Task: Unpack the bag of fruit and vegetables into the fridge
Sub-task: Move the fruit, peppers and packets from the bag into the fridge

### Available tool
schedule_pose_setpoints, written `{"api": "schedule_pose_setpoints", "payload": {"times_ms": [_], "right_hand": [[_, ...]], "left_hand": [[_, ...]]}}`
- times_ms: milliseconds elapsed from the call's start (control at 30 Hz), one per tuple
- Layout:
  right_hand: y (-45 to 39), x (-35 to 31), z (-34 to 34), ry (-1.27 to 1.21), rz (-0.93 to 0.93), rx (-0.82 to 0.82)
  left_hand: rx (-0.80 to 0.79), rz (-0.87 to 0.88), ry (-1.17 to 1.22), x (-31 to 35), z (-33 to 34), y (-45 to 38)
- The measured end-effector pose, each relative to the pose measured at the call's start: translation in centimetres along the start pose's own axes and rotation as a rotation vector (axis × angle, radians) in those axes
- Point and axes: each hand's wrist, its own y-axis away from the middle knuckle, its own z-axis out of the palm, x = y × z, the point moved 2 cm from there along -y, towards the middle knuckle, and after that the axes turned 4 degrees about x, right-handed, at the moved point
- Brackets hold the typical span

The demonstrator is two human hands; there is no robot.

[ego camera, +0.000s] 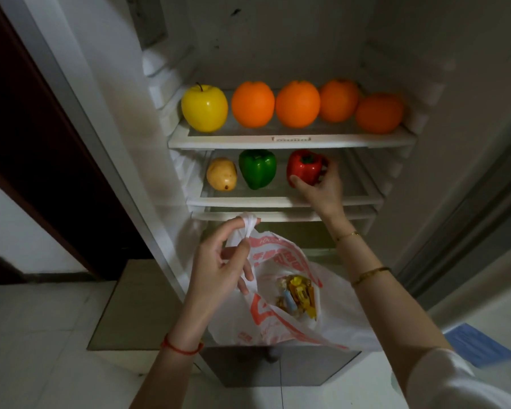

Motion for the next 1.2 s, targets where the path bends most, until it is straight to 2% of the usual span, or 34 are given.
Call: {"api": "schedule_pose_setpoints", "payload": {"times_ms": [300, 400, 467, 533, 600, 700, 800, 867, 933, 1067, 1200], "right_hand": [[1.2, -0.2, -1.1, 0.077, 0.025, 0.02], [3.8, -1.0, -2.9, 0.166, 0.042, 0.137], [6.3, -2.0, -4.1, 0.184, -0.068, 0.205], [9.0, -3.0, -4.9, 0.087, -0.154, 0.094], [12.0, -3.6, -5.3, 0.071, -0.121, -0.149], [15.7, -1.8, -4.6, 0.319, -0.04, -0.514], [17.4, 2.7, -2.8, 0.598, 0.06, -0.723], [17.2, 5.6, -1.8, 0.717, 0.108, -0.733], [16.4, 8.3, -1.0, 0.78, 0.103, -0.674], [14.4, 11.1, 0.2, 0.696, 0.141, -0.538], [14.0, 12.8, 1.6, 0.758, 0.142, -0.633]], "left_hand": [[-0.004, 0.003, -0.035, -0.4, 0.1, 0.1], [-0.009, -0.005, -0.053, -0.6, 0.1, 0.3], [-0.009, -0.017, -0.053, -0.9, 0.0, 0.5], [-0.019, -0.025, -0.051, -1.0, 0.0, 0.7], [-0.03, -0.02, -0.038, -1.0, 0.1, 0.9], [-0.044, -0.023, -0.025, -0.8, 0.4, 1.4], [-0.06, -0.042, -0.011, -0.8, 0.6, 2.0], [-0.068, -0.049, -0.004, -0.9, 0.5, 2.4], [-0.072, -0.065, 0.003, -1.2, 0.4, 2.8], [-0.091, -0.124, -0.007, -1.9, 0.6, 3.6], [-0.089, -0.152, -0.027, -2.6, 0.6, 4.0]]}}
